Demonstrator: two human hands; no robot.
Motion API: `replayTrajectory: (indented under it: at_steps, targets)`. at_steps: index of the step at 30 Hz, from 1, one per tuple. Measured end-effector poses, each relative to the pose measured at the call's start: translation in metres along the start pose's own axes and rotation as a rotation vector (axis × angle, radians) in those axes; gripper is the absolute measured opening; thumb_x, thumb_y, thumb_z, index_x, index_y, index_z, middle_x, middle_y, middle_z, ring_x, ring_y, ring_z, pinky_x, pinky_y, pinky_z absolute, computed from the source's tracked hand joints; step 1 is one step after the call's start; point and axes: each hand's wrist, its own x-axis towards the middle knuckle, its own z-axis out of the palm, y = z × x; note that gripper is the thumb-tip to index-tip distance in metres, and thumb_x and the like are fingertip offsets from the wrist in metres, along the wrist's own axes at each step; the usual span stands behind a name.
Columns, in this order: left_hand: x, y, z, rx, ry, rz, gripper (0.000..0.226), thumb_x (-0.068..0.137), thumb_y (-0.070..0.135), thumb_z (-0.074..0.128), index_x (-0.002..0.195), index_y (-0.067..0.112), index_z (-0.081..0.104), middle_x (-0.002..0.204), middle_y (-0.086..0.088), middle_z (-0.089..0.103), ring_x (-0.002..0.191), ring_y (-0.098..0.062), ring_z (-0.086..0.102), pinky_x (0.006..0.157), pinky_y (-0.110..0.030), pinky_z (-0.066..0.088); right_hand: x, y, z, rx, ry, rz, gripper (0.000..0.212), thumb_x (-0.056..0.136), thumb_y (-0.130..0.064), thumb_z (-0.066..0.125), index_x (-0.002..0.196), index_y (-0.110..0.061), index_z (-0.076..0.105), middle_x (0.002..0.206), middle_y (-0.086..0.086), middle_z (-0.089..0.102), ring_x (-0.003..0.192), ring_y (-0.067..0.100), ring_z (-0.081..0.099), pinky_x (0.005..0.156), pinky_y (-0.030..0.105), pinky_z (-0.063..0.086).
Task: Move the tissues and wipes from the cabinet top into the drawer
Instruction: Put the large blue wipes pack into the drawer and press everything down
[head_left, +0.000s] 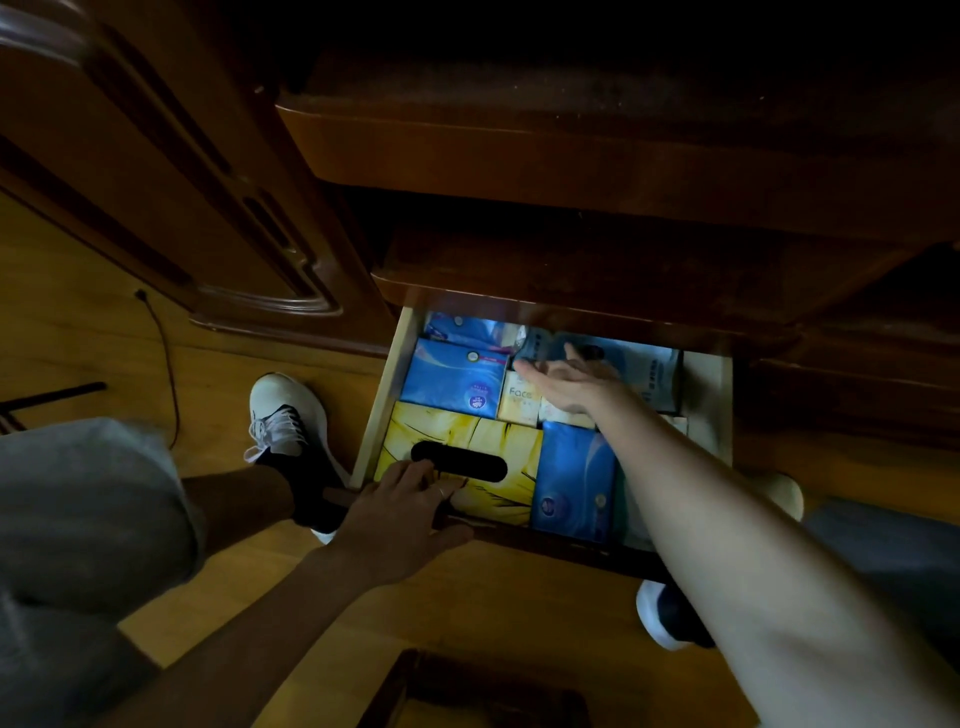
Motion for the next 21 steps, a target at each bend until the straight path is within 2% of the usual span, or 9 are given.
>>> replayTrajectory:
  at_steps: [3,8,10,13,16,18,20,21]
  targets:
    - [0.000,0.001,0.000,0.001,0.002,0.000,0.073,0.093,0.073,0.038,0.156,0.038,0.026,0.161,-0.001,0.023,0.150,-0.023,0.014,0.115,-0.049,0.035,-0.004,-0.007,0.002,-0.034,-0.026,0.019,0.091,0.085,-0.088,-0.002,0.162,-0.043,0.015,0.171,0.008,-0.012,0.155,0.044,0.002,0.121,0.059,0.013]
    - [0.001,-0.001,0.000,-0.009,0.004,0.014,0.074,0.092,0.074,0.039,0.155,0.037,0.029,0.159,-0.003,0.027,0.149,-0.024,0.017,0.113,-0.048,0.037,-0.002,-0.012,0.001,0.005,-0.025,0.047,0.098,0.081,-0.092,0.000,0.161,-0.040,0.023,0.172,0.005,-0.009,0.156,0.041,0.010,0.122,0.057,0.014]
    - [0.001,-0.001,-0.002,-0.021,0.004,0.013,0.075,0.091,0.075,0.039,0.154,0.036,0.031,0.158,-0.004,0.030,0.147,-0.025,0.020,0.111,-0.047,0.039,-0.004,-0.010,0.000,0.057,-0.017,0.063,0.101,0.079,-0.093,0.001,0.160,-0.038,0.027,0.172,0.003,-0.007,0.156,0.040,0.005,0.122,0.058,0.011]
    - [0.002,-0.002,-0.003,-0.009,0.001,0.015,0.075,0.090,0.075,0.040,0.153,0.035,0.033,0.154,-0.005,0.034,0.144,-0.026,0.025,0.109,-0.047,0.041,-0.011,-0.007,0.000,0.146,0.024,0.026,0.090,0.085,-0.090,0.009,0.161,-0.042,0.017,0.172,-0.002,-0.007,0.156,0.034,-0.013,0.122,0.057,0.000]
    - [0.003,-0.003,-0.002,-0.008,-0.006,0.013,0.073,0.091,0.073,0.044,0.152,0.035,0.034,0.152,-0.005,0.035,0.142,-0.027,0.026,0.107,-0.047,0.041,-0.026,-0.015,0.009,0.177,-0.029,-0.123,0.075,0.099,-0.073,0.021,0.163,-0.033,0.017,0.172,0.001,0.007,0.157,0.033,0.006,0.121,0.052,0.012]
    - [0.004,-0.004,0.001,-0.026,-0.015,0.008,0.073,0.091,0.072,0.045,0.152,0.035,0.034,0.153,-0.005,0.034,0.144,-0.027,0.024,0.108,-0.048,0.041,-0.035,-0.017,0.017,0.147,-0.063,-0.123,0.081,0.096,-0.077,0.024,0.163,-0.034,0.011,0.172,0.001,0.005,0.157,0.031,0.003,0.122,0.055,0.006]
    - [0.002,-0.003,0.003,-0.020,0.017,0.022,0.072,0.092,0.072,0.043,0.152,0.035,0.034,0.154,-0.005,0.034,0.144,-0.028,0.023,0.108,-0.047,0.040,-0.045,-0.011,0.009,0.094,0.005,-0.070,0.087,0.091,-0.083,0.024,0.163,-0.039,0.004,0.172,0.000,-0.004,0.157,0.028,-0.010,0.123,0.057,-0.005]
    - [0.001,-0.003,0.004,-0.016,0.038,0.025,0.071,0.092,0.072,0.043,0.152,0.034,0.035,0.154,-0.005,0.034,0.144,-0.028,0.023,0.109,-0.046,0.040,-0.048,-0.008,0.001,0.134,0.055,-0.049,0.087,0.091,-0.083,0.027,0.163,-0.039,0.003,0.172,0.001,-0.005,0.157,0.028,-0.009,0.124,0.056,-0.005]
